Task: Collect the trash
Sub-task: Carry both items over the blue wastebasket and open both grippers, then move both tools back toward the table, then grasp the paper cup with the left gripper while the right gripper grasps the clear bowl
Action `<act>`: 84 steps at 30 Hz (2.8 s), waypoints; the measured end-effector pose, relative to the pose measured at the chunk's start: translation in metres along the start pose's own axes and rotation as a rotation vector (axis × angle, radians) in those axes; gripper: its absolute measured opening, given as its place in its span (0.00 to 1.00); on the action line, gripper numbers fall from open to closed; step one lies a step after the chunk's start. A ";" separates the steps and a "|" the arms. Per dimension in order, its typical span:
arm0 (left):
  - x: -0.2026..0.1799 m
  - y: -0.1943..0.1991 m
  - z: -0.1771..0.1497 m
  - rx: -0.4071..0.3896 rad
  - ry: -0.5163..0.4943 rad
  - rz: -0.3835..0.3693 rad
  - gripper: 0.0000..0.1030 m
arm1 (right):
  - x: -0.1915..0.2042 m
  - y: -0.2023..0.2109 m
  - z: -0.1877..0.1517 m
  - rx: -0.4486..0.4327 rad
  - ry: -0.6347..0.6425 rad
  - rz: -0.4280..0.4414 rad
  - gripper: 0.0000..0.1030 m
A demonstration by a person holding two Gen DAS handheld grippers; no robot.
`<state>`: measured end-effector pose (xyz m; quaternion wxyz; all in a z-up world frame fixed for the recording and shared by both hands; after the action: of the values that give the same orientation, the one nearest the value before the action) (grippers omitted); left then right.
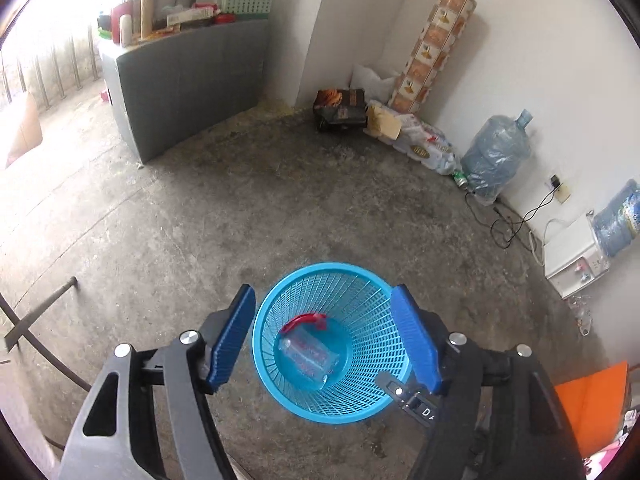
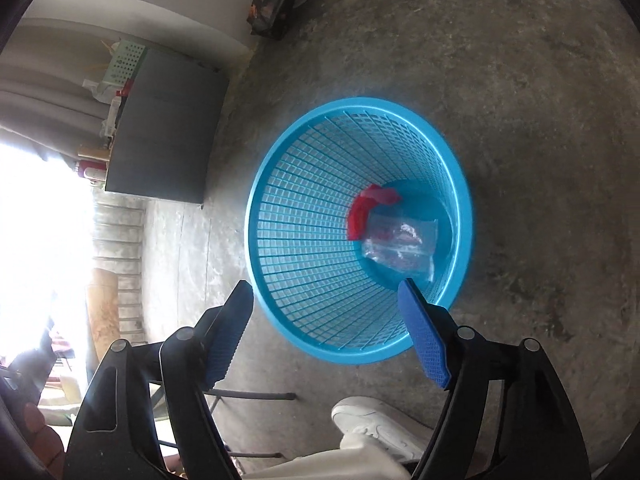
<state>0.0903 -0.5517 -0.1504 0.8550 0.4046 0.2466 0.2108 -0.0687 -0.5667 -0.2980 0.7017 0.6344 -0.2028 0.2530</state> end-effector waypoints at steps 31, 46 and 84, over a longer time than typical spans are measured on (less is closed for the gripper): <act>0.205 0.416 -0.097 -0.474 0.190 0.091 0.95 | 0.218 0.172 -0.152 -0.397 0.906 -0.213 0.92; 0.352 0.473 -0.131 -0.525 0.296 0.306 0.95 | 0.357 0.085 -0.219 0.126 0.904 0.344 0.79; 0.483 0.230 0.057 0.194 0.464 0.303 0.16 | 0.408 -0.029 -0.263 0.435 0.863 0.262 0.06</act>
<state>0.4687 -0.1805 -0.0569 0.6917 0.4578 0.3913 0.3985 0.2612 -0.2673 -0.1035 0.5355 0.5727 0.0856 0.6148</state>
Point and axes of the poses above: each gripper's, at about its wrist camera, not at the fingertips, and y roughly against the way its jaws point, x to its left, z to its top, the point moved 8 cm from there along -y, roughly the way its jaws point, and after that the axes turned 1 degree about y, right-handed, at the moved point
